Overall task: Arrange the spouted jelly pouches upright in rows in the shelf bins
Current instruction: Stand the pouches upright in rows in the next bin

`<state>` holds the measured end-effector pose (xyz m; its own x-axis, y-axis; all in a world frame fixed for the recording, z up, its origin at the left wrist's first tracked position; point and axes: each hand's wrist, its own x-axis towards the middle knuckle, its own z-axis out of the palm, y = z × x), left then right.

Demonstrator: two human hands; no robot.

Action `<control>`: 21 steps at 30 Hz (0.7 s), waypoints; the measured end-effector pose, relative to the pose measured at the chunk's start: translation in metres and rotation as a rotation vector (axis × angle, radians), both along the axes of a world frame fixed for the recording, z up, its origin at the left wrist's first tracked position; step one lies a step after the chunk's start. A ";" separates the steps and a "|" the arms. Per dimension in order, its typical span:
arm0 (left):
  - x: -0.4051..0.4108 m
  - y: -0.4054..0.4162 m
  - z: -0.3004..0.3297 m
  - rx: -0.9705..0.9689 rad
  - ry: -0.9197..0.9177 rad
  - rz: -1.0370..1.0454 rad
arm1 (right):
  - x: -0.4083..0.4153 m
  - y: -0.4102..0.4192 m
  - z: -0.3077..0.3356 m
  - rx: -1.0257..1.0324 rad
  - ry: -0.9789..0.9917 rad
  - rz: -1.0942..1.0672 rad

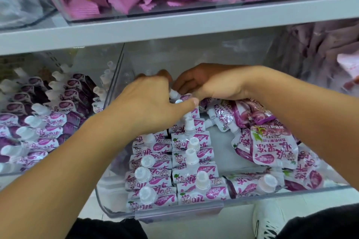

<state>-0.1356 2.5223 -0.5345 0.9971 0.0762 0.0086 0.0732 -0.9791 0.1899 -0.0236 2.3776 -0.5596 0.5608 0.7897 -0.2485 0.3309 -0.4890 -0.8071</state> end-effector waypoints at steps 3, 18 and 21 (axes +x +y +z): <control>0.002 0.001 -0.003 0.003 0.069 -0.014 | 0.007 -0.009 0.017 -0.164 -0.221 0.026; 0.013 -0.002 0.006 0.091 0.048 0.019 | 0.005 -0.020 0.015 -0.544 -0.760 0.070; 0.012 -0.005 0.012 0.146 0.059 0.028 | 0.016 -0.028 0.024 -0.446 -0.750 -0.048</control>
<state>-0.1240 2.5171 -0.5222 0.9937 0.1057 -0.0367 0.1072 -0.9934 0.0404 -0.0080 2.3500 -0.5355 0.7307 0.6779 -0.0807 0.6689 -0.7345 -0.1144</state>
